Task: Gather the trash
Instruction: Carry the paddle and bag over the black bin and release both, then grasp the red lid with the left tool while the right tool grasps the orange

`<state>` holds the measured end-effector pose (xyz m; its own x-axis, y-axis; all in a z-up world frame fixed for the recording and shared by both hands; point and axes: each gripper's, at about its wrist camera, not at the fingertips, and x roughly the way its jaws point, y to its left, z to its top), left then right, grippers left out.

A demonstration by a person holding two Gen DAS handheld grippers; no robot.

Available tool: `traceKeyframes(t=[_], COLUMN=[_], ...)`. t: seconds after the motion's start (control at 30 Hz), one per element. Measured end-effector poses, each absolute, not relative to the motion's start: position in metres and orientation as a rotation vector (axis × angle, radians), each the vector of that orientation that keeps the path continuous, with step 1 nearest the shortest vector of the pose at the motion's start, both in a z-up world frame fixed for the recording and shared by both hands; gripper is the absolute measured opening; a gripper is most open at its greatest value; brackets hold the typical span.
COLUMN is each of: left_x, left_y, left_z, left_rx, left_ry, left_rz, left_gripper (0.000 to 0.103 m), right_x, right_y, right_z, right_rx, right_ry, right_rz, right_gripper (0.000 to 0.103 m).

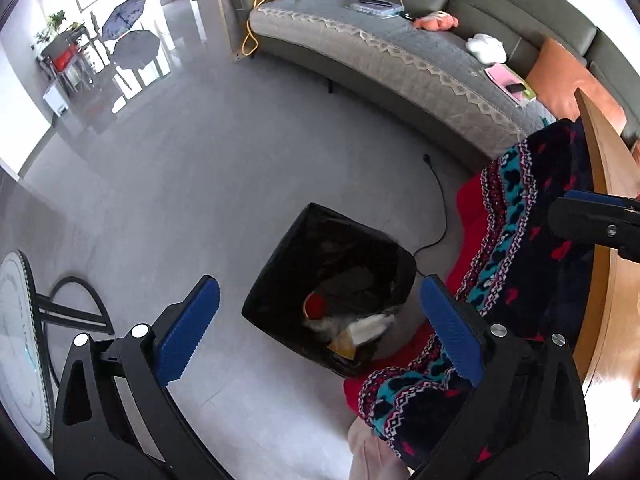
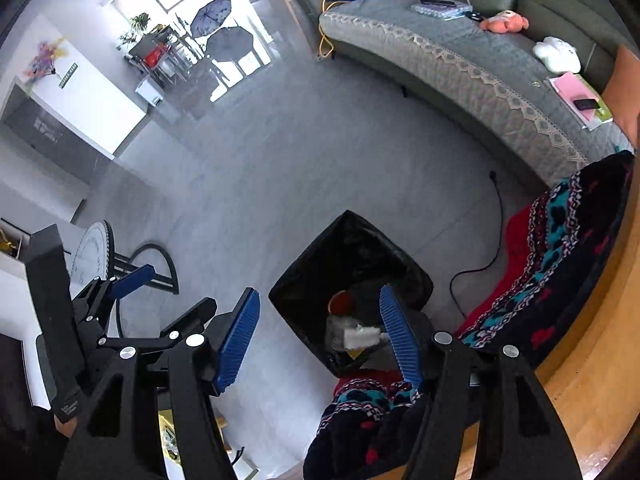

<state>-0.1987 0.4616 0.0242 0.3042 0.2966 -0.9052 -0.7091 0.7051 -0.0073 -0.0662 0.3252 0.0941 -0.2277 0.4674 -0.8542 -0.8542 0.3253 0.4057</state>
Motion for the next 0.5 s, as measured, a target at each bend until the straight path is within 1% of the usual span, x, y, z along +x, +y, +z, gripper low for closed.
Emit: traceKeyframes(t=[0.2, 0.5], left_x=[-0.182, -0.131], left_y=[0.447, 0.394], left_z=[0.036, 0.068], left_rx=[-0.412, -0.31], left_ry=[1.045, 0.991], left_rz=[0.65, 0.51], left_gripper=[0.097, 0.097], right_x=[-0.047, -0.012], right_y=[0.302, 0.242], right_z=[0.109, 0.133], right_rx=[-0.354, -0.276], right_ry=[1.259, 1.215], right_rz=[1.257, 1.156], right_gripper=[0.064, 0.064])
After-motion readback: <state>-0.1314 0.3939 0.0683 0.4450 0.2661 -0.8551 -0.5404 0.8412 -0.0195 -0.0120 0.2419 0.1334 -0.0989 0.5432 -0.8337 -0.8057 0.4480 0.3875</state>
